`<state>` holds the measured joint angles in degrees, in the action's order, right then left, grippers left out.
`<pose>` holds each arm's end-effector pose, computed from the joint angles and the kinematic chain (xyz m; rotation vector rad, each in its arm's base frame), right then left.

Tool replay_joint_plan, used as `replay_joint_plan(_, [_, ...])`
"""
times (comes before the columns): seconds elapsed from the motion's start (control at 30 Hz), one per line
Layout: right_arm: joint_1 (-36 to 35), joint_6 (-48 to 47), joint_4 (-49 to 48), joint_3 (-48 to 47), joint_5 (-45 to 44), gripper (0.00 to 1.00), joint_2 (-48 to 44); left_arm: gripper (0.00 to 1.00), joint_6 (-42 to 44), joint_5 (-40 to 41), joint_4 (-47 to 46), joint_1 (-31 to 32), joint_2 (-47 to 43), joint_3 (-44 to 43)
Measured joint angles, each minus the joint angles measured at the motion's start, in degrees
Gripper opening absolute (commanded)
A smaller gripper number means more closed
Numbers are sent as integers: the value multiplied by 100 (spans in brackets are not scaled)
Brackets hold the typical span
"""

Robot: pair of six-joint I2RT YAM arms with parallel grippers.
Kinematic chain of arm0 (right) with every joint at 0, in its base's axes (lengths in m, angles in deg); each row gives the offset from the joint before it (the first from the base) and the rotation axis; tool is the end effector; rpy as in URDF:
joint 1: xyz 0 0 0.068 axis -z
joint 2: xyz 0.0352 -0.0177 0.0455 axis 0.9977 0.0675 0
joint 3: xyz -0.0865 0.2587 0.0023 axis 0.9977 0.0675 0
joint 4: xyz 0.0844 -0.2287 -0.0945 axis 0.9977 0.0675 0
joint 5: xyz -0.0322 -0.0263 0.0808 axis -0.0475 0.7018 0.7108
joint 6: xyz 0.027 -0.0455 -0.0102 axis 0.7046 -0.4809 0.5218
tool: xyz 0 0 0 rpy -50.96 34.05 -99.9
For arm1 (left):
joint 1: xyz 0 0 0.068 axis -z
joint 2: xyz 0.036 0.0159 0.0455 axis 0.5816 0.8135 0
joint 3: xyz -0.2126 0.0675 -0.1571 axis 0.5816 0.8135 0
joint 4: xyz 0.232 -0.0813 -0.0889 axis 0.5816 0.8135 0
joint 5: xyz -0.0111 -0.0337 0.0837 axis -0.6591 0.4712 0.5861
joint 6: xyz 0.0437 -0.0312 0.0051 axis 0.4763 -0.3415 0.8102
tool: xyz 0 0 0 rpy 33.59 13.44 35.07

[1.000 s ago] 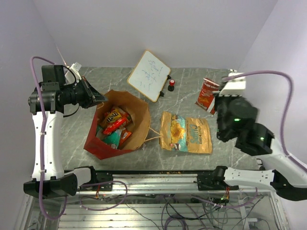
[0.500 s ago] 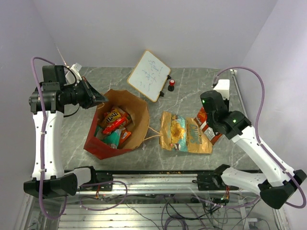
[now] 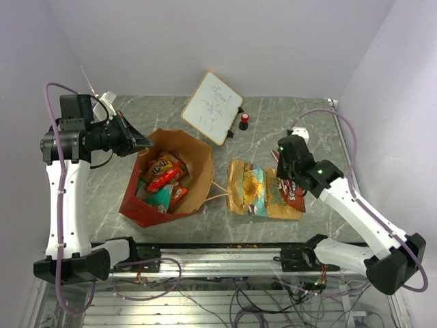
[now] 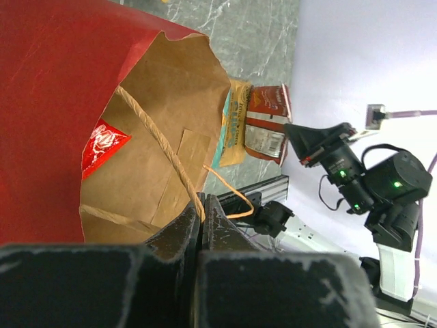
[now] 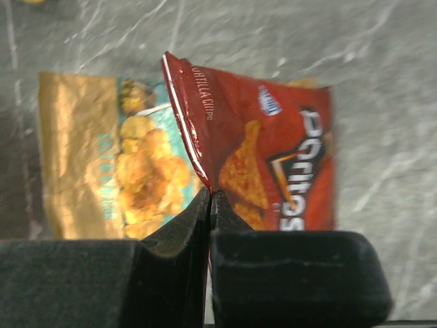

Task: Take the snacks out of the paper bag
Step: Place the snack at the center of the board.

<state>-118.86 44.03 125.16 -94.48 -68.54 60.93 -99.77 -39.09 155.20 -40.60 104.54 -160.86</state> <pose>0.1880 0.1019 0.3186 0.1292 2.2800 -0.0015 0.1995 -0.0049 0.4338 -0.4382 2.3209 -1.0424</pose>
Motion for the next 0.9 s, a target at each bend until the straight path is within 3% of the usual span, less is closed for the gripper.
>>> replay_joint_plan(0.5, [0,1263,-1322,289,2122,0,984,7,-13,35,151,0,-107,-111])
replay_joint_plan(0.9, [0,2065,-2413,835,2931,1,1596,7,-197,48,15,0,-197,-52])
